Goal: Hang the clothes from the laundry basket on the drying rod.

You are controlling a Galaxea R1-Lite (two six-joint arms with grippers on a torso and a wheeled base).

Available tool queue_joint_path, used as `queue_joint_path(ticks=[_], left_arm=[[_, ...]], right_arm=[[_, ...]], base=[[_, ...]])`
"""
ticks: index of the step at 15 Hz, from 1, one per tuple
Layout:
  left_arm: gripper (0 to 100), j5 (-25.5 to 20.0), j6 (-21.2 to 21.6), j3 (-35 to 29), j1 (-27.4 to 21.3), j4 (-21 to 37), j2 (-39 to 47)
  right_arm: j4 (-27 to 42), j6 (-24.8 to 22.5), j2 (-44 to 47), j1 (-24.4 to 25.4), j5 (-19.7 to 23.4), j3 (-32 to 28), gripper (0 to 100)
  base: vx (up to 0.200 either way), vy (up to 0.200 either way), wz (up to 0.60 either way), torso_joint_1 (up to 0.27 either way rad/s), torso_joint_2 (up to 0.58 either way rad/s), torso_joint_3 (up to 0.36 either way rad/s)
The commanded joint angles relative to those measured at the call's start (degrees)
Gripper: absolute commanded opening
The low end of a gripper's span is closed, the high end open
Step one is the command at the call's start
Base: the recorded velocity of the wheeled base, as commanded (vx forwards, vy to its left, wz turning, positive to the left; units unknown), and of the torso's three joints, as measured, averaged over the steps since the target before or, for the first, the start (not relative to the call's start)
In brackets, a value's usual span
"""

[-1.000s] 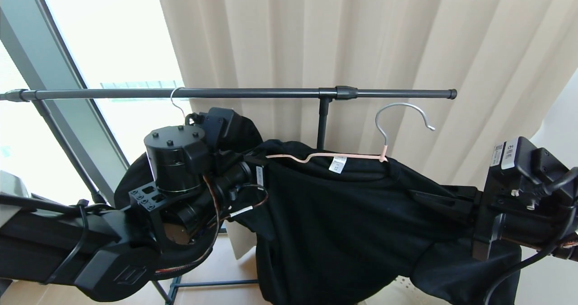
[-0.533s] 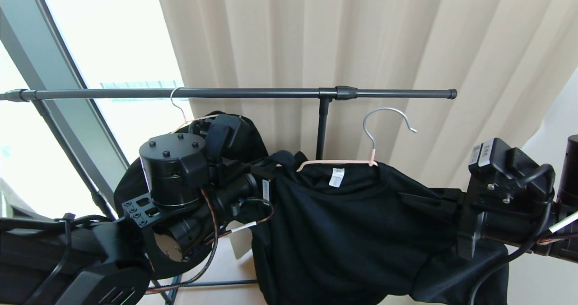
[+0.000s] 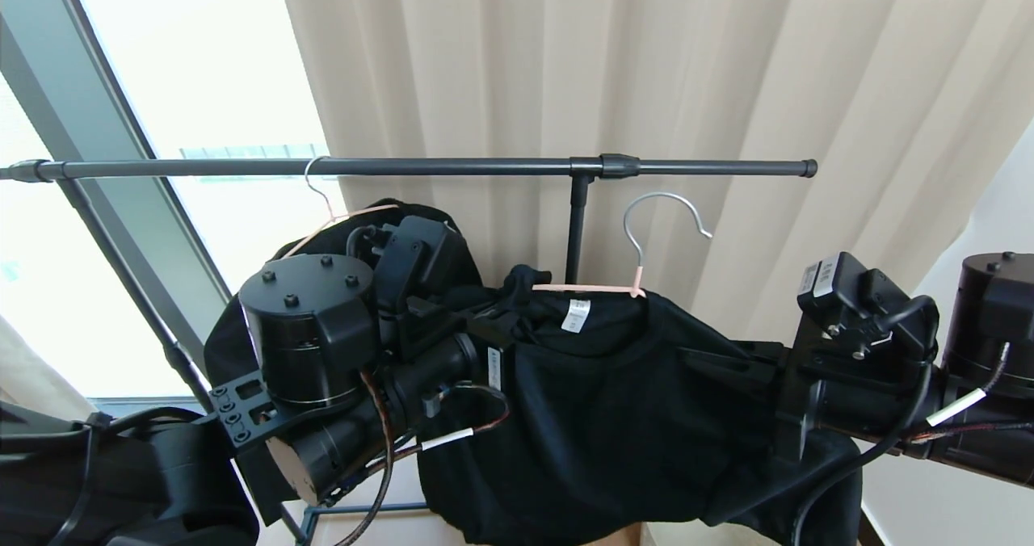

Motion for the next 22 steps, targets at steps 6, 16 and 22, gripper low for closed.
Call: queue_joint_path(ticks=[6,16,22], left_arm=[[0,-6.51,-4.00,1.71,-2.76,-0.05,-3.65],[0,-8.53,-8.74,1.88,-5.22,-0.31,-4.35],[0,-8.62,-11.12,1.88,-6.54,-0.49,-5.67]], right_arm=[[-8.79,4.65,5.15,2.68,0.01,2.18,0],[-13.71,7.37,8.49,5.05,-0.16,3.06,0],[-15.03,8.25,9.80,5.23,-0.25,3.06,0]], base=[[0.000,0.000,0.00,0.000,0.00,0.000],[0.000,0.000,0.00,0.000,0.00,0.000],[0.000,0.000,0.00,0.000,0.00,0.000]])
